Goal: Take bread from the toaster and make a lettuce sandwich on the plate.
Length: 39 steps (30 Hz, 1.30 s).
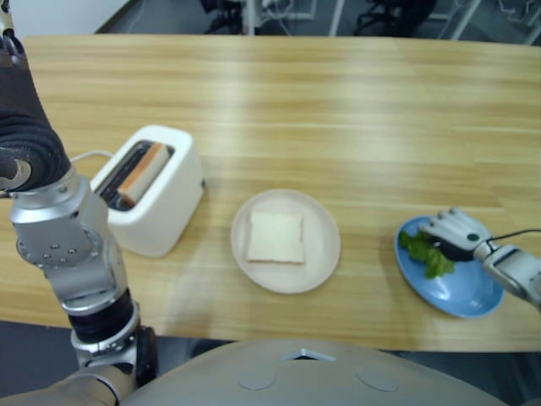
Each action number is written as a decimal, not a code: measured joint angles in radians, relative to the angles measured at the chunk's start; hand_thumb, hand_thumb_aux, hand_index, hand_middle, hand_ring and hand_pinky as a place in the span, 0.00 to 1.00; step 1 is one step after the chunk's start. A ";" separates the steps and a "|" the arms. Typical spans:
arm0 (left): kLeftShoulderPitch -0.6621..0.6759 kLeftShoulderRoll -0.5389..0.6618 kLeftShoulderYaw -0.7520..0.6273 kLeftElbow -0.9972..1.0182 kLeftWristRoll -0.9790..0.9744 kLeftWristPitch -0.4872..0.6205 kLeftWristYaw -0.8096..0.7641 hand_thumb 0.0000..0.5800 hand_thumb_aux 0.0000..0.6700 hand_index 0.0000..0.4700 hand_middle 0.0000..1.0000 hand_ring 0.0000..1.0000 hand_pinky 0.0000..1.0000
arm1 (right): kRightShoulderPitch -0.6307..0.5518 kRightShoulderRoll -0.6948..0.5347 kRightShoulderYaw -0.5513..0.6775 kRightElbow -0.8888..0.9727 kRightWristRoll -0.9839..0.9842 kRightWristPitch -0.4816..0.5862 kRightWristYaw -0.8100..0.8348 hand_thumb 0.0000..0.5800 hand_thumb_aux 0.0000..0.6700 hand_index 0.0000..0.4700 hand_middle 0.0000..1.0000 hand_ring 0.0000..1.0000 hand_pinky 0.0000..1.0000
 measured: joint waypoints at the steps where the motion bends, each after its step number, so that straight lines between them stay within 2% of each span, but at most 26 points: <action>1: 0.000 0.000 -0.002 0.001 0.001 -0.003 0.000 0.00 0.00 0.00 0.00 0.00 0.00 | 0.000 -0.001 -0.006 0.000 0.004 0.002 -0.010 1.00 1.00 0.98 1.00 1.00 1.00; 10: -0.004 -0.002 -0.018 0.013 0.006 -0.018 0.002 0.00 0.00 0.00 0.00 0.00 0.00 | 0.031 -0.044 -0.136 -0.074 0.086 0.000 -0.088 1.00 1.00 0.98 1.00 1.00 1.00; 19: -0.016 -0.007 -0.037 0.049 0.016 -0.036 0.014 0.00 0.00 0.00 0.00 0.00 0.00 | 0.045 -0.009 -0.270 -0.257 0.256 -0.114 -0.089 1.00 1.00 0.98 1.00 1.00 1.00; 23: -0.024 -0.011 -0.049 0.062 0.030 -0.049 0.018 0.00 0.00 0.00 0.00 0.00 0.00 | 0.007 0.056 -0.266 -0.338 0.284 -0.155 -0.034 1.00 1.00 0.98 1.00 1.00 1.00; 29: -0.035 -0.012 -0.064 0.098 0.034 -0.071 0.019 0.00 0.00 0.00 0.00 0.00 0.00 | -0.119 0.187 -0.202 -0.398 0.303 -0.220 0.076 1.00 1.00 0.98 1.00 1.00 1.00; 39: -0.059 -0.022 -0.091 0.151 0.037 -0.117 0.021 0.00 0.00 0.00 0.00 0.00 0.00 | -0.261 0.364 -0.063 -0.332 0.256 -0.282 0.162 1.00 1.00 0.98 1.00 1.00 1.00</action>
